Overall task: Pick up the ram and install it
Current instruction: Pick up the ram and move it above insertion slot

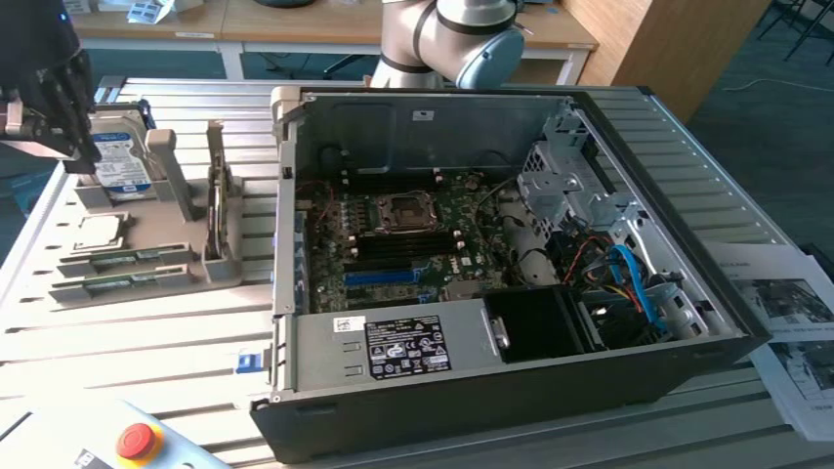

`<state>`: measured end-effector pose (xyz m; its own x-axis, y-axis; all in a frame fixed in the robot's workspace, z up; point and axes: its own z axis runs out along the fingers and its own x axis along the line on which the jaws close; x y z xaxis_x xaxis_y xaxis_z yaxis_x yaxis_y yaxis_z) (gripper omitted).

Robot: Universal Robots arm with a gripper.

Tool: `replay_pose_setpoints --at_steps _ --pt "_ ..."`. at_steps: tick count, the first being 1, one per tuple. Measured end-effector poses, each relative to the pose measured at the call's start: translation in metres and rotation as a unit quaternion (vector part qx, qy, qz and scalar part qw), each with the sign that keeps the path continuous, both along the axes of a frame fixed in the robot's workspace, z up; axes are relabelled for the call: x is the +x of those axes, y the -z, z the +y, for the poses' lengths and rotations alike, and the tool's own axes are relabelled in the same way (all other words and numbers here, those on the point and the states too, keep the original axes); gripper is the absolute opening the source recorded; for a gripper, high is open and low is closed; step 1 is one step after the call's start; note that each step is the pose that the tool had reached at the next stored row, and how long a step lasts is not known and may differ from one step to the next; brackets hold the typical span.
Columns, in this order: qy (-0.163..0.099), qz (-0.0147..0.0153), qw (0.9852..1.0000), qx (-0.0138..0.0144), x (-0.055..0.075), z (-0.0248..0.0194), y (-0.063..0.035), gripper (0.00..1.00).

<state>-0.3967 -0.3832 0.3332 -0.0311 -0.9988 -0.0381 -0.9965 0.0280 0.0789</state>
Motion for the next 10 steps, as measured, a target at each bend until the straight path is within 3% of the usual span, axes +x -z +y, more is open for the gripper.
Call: replay_pose_setpoints --at_steps 10 --pt "0.0 0.0001 1.0 0.0 0.0 -0.0001 0.0178 0.24"
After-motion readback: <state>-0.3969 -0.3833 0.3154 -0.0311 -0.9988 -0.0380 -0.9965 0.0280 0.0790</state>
